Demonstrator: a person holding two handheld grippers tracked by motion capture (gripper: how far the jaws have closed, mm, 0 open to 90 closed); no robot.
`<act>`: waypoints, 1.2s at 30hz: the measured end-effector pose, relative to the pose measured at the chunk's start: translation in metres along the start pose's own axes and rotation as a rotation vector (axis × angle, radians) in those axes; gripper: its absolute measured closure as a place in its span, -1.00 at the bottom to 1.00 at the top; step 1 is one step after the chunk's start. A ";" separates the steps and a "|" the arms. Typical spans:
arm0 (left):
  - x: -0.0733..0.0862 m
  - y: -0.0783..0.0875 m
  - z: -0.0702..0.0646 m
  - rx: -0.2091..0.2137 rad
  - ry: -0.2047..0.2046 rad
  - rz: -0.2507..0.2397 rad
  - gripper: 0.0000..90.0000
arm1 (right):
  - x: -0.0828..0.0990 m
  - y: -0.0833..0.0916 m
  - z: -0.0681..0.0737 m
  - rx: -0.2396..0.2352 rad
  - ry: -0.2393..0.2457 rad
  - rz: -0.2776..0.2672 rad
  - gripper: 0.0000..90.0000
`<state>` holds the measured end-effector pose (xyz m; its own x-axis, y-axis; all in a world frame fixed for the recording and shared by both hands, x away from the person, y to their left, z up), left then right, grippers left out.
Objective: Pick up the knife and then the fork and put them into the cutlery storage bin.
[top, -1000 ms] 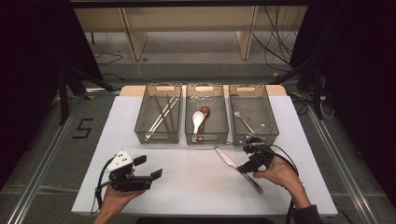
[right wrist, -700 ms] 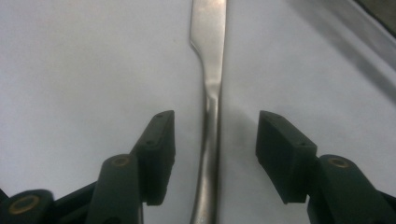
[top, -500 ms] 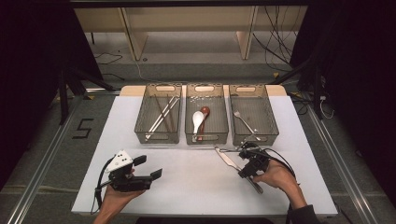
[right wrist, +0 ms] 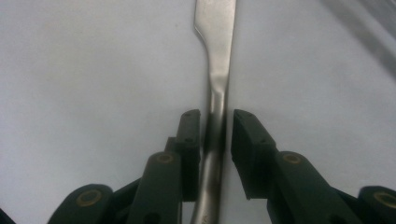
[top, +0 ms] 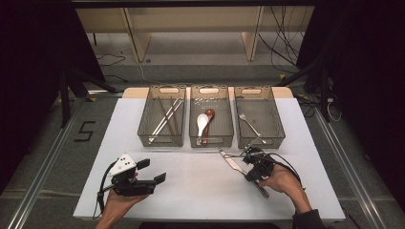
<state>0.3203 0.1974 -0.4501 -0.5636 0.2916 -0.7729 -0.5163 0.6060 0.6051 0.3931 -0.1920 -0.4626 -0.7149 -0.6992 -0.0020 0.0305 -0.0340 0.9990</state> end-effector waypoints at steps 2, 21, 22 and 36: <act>0.000 0.000 0.000 0.003 0.001 0.000 -0.64 | -0.001 -0.001 0.000 0.003 0.000 0.005 0.65; 0.000 0.000 -0.001 0.001 -0.004 0.003 -0.64 | -0.003 -0.003 0.004 0.033 0.002 0.012 0.75; 0.000 0.000 -0.001 0.001 -0.003 0.002 -0.64 | -0.003 -0.003 0.004 0.033 0.000 0.013 0.76; -0.001 0.000 -0.002 0.002 -0.005 0.002 -0.64 | -0.004 -0.002 0.004 0.039 0.015 0.017 0.78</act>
Point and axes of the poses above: each handheld gripper's, and its own axes: y roughly backward along the jaws, x roughly out of its underside, z roughly to its left, the point moved 1 cm from there along -y, roughly forward along the jaws, and after that the axes turned 12 degrees about z, right-handed, at the moved point
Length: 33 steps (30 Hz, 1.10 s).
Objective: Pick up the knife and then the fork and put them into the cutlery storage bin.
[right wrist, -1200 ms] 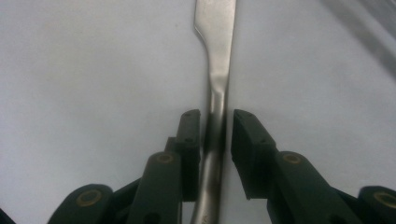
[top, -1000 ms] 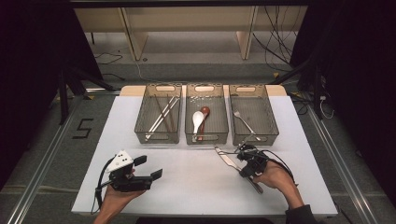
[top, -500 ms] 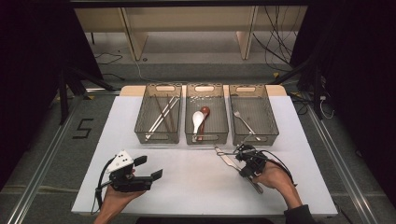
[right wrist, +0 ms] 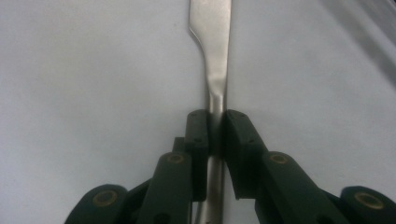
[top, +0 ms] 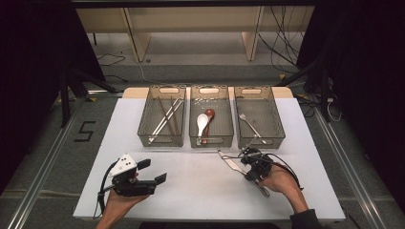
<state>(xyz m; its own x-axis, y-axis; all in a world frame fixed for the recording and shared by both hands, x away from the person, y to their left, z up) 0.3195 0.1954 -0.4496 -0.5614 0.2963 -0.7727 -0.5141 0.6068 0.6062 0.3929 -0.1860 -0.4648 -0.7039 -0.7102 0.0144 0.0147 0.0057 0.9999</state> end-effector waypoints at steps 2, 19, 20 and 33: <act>0.000 0.000 0.000 0.000 -0.002 0.000 -0.64 | 0.000 0.000 0.001 0.002 0.006 -0.001 0.78; 0.000 0.001 0.001 -0.002 0.006 -0.004 -0.63 | 0.003 0.002 -0.001 -0.015 0.039 -0.015 0.79; 0.000 0.001 0.001 -0.002 0.007 -0.004 -0.63 | 0.003 0.002 -0.001 -0.018 0.041 -0.013 0.79; 0.000 0.001 0.002 -0.003 0.007 -0.005 -0.63 | 0.005 0.007 0.001 -0.045 0.063 -0.049 0.79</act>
Point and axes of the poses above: each handheld gripper's, and its own axes: y roughly backward along the jaws, x roughly out of its underside, z roughly to its left, the point moved 1 cm from there along -y, roughly forward along the jaws, and after that the axes turned 12 degrees about z, right-handed, at the moved point
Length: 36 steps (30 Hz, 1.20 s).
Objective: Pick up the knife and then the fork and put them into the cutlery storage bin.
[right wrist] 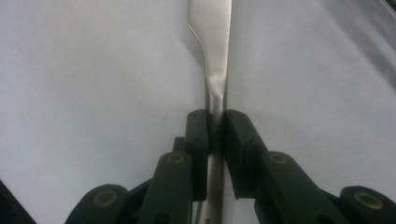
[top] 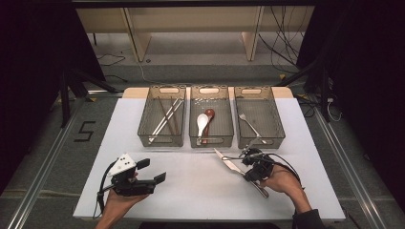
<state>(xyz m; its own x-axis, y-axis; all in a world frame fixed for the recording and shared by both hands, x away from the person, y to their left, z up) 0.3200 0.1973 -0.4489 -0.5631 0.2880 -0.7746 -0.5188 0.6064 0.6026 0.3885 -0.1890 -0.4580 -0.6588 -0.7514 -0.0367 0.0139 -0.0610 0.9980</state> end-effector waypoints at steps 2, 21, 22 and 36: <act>0.000 0.000 0.000 0.000 0.000 0.000 -0.63 | 0.000 0.001 0.001 0.003 0.001 -0.007 0.79; 0.000 0.001 0.001 0.002 0.001 -0.002 -0.63 | 0.005 0.017 0.001 -0.027 0.005 -0.070 0.79; 0.000 0.001 0.001 0.002 0.001 -0.002 -0.63 | 0.006 0.018 0.000 -0.026 0.004 -0.080 0.79; 0.000 0.000 0.001 0.003 0.010 -0.005 -0.63 | 0.009 0.056 -0.014 -0.048 -0.040 -0.215 0.79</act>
Point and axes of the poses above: each handheld gripper's, and its own axes: y roughly backward along the jaws, x roughly out of its underside, z roughly to its left, the point moved 1 cm from there along -y, roughly forward along the jaws, and after that the axes turned 12 degrees about z, right-handed, at the moved point
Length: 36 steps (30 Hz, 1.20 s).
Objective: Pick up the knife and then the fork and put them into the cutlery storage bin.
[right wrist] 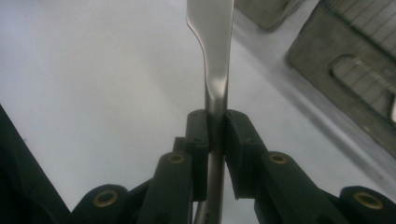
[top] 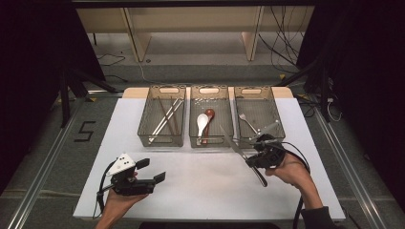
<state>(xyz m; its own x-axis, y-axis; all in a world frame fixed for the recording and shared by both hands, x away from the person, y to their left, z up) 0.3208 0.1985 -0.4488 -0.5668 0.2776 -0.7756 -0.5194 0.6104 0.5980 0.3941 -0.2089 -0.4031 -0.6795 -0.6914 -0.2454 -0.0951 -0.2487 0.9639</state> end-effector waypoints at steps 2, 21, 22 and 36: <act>0.000 0.000 0.000 0.000 0.002 0.000 -0.63 | -0.003 0.004 -0.004 0.001 -0.010 -0.021 0.79; 0.000 0.002 0.002 0.000 0.008 -0.020 -0.63 | -0.045 0.050 -0.066 0.061 -0.164 -0.159 0.79; 0.000 0.002 0.002 0.002 0.007 -0.021 -0.63 | -0.047 0.051 -0.068 0.063 -0.172 -0.164 0.79; 0.000 0.003 0.002 0.005 0.008 -0.027 -0.63 | -0.067 0.065 -0.098 0.078 -0.257 -0.206 0.79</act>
<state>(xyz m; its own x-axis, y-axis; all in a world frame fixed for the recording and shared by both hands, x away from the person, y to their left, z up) 0.3206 0.2019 -0.4475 -0.5575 0.2553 -0.7899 -0.5314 0.6213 0.5759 0.5045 -0.2456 -0.3342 -0.8006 -0.4356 -0.4115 -0.2985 -0.3055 0.9042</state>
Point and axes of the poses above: each handheld gripper's, and its own axes: y roughly backward along the jaws, x roughly out of its underside, z roughly to its left, the point moved 1 cm from there along -y, roughly forward along the jaws, and after that the axes turned 12 degrees about z, right-handed, at the moved point
